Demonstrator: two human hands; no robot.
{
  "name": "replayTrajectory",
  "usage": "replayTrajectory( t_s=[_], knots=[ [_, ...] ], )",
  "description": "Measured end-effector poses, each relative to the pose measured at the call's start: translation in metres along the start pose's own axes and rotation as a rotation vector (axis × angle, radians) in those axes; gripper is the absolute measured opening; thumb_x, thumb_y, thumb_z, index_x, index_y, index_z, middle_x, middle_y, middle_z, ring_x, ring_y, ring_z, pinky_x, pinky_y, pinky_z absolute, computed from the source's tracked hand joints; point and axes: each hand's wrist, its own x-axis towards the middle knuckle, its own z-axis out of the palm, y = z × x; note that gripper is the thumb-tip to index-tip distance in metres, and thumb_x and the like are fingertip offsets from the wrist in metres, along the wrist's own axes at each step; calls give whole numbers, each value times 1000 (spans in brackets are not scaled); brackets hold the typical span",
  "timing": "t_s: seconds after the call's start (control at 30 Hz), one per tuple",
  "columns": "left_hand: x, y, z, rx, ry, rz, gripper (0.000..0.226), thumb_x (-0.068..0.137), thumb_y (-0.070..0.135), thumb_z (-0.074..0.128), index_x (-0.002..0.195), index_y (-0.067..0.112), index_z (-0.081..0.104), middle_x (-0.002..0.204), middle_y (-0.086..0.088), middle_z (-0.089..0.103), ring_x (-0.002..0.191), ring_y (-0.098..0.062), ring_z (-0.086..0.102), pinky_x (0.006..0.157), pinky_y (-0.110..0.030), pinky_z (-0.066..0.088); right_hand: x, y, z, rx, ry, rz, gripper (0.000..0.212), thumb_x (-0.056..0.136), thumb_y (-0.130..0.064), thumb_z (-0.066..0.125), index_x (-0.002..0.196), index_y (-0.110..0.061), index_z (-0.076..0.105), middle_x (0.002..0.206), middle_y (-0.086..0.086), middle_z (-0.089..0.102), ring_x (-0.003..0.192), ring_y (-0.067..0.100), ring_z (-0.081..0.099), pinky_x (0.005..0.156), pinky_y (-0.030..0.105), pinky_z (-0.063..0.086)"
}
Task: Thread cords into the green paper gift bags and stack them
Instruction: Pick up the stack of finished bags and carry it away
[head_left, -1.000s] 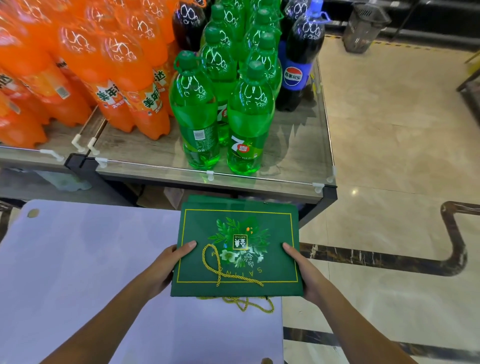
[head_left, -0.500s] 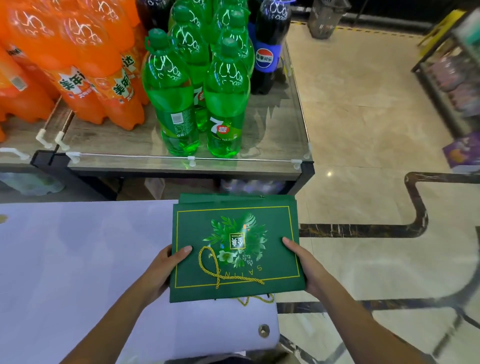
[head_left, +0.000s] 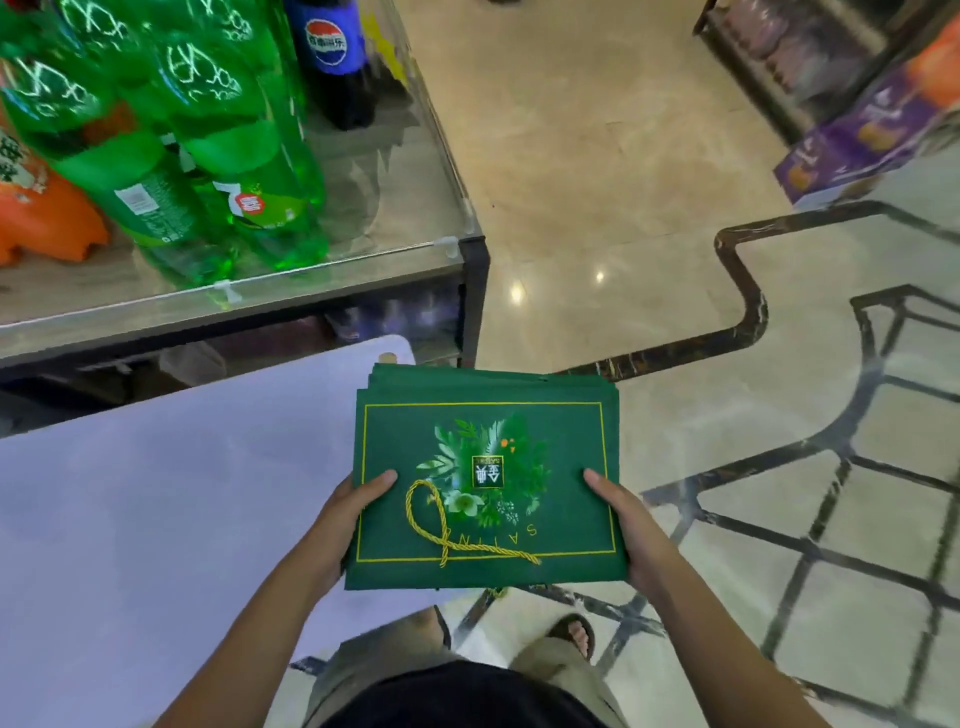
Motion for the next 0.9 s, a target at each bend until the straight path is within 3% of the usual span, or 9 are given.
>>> replayTrajectory(
  t_s=[0.13, 0.2, 0.3, 0.4, 0.5, 0.57, 0.7, 0.8, 0.9],
  knots=[
    [1, -27, 80, 107, 5, 1, 69, 74, 51, 84, 129, 16, 63, 111, -9, 78, 98, -32, 76, 82, -44, 61, -27, 3, -75, 81, 49, -38, 58, 85, -41, 75, 133, -11, 64, 118, 18, 75, 106, 38, 74, 80, 46, 63],
    [1, -40, 120, 149, -7, 5, 87, 55, 64, 92, 124, 18, 65, 108, -8, 78, 94, -29, 77, 75, -40, 62, -40, 4, -116, 134, 66, -36, 54, 87, -38, 74, 132, -11, 64, 119, 19, 74, 107, 39, 73, 81, 48, 64],
    [7, -64, 175, 222, -10, -5, 111, 30, 73, 93, 123, 19, 66, 108, -9, 78, 96, -31, 76, 85, -47, 61, -57, 6, -178, 189, 82, -42, 55, 89, -36, 74, 135, -8, 63, 123, 20, 72, 111, 40, 71, 85, 48, 63],
    [12, -79, 228, 272, -28, -30, 95, 45, 65, 93, 123, 19, 67, 108, -10, 78, 99, -33, 75, 94, -54, 58, -70, 11, -234, 224, 108, -71, 66, 83, -41, 75, 138, -9, 60, 126, 19, 71, 114, 39, 70, 93, 50, 60],
    [19, -87, 276, 324, -56, -46, 68, 64, 50, 86, 120, 16, 67, 108, -12, 78, 96, -32, 75, 92, -51, 58, -79, 14, -279, 257, 138, -86, 61, 89, -41, 74, 139, -9, 60, 127, 19, 71, 116, 40, 69, 103, 55, 53],
    [29, -85, 302, 353, -87, -47, 76, 60, 55, 90, 120, 15, 67, 105, -12, 78, 92, -31, 76, 86, -46, 60, -81, 12, -299, 290, 153, -90, 59, 91, -41, 72, 139, -10, 59, 127, 18, 71, 116, 39, 69, 100, 53, 55],
    [63, -68, 347, 411, -158, -54, 112, 24, 74, 93, 118, 19, 68, 104, -9, 79, 92, -29, 77, 81, -41, 60, -74, -11, -327, 347, 195, -96, 54, 90, -40, 64, 135, -11, 63, 122, 16, 74, 110, 35, 72, 84, 43, 63],
    [94, -48, 378, 421, -193, -26, 114, 21, 75, 93, 116, 17, 69, 102, -8, 79, 87, -26, 78, 69, -34, 61, -56, -43, -341, 367, 209, -97, 52, 89, -40, 64, 133, -12, 64, 120, 15, 75, 107, 34, 74, 78, 41, 63],
    [135, -21, 406, 416, -210, -7, 115, 24, 73, 94, 121, 18, 67, 106, -7, 79, 93, -26, 77, 76, -37, 61, -27, -83, -354, 369, 236, -102, 55, 87, -41, 66, 135, -13, 63, 122, 15, 74, 109, 34, 73, 79, 42, 63]
  ],
)
